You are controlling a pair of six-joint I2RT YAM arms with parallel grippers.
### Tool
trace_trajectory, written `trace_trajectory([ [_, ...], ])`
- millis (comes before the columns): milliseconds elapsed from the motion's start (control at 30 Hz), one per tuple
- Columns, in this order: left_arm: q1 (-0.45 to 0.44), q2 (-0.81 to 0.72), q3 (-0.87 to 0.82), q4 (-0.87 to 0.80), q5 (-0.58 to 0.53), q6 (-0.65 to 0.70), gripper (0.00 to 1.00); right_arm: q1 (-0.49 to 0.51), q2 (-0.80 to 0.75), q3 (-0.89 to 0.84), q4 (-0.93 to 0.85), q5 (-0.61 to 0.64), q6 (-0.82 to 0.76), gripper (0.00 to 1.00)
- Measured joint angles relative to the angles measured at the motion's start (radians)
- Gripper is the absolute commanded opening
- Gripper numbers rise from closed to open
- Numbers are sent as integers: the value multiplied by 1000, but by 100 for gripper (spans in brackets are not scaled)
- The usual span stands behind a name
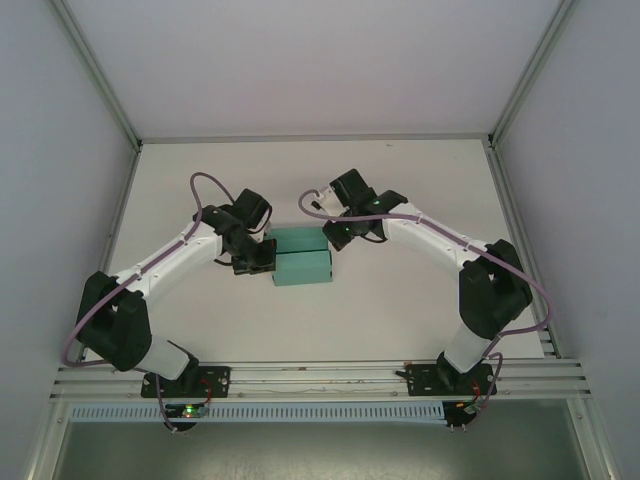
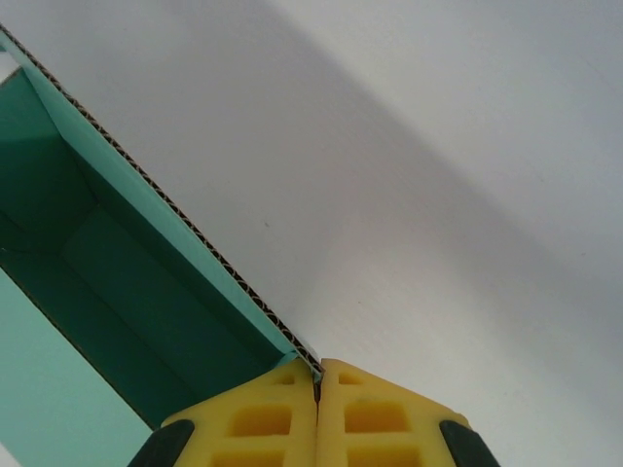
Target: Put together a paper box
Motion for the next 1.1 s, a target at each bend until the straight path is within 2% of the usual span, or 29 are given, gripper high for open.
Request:
trace_trajectory([
  [167,-7,1,3,0,-10,-39,0,35,-35,-19,5,-16,161,0],
  [367,-13,3,11,-16,-58,-75,0,105,-133,-124,17,39,312,0],
  [600,-13,3,11,-7,-75,-91,0,131,-243,-291,180,78,409,0],
  [900,-13,-13,-10,21,-75,-121,0,248,-286,-415,364,356,610,0],
  [1100,-14,-13,-14,45,-75,-134,0,299,-289,-441,399,473,736,0],
])
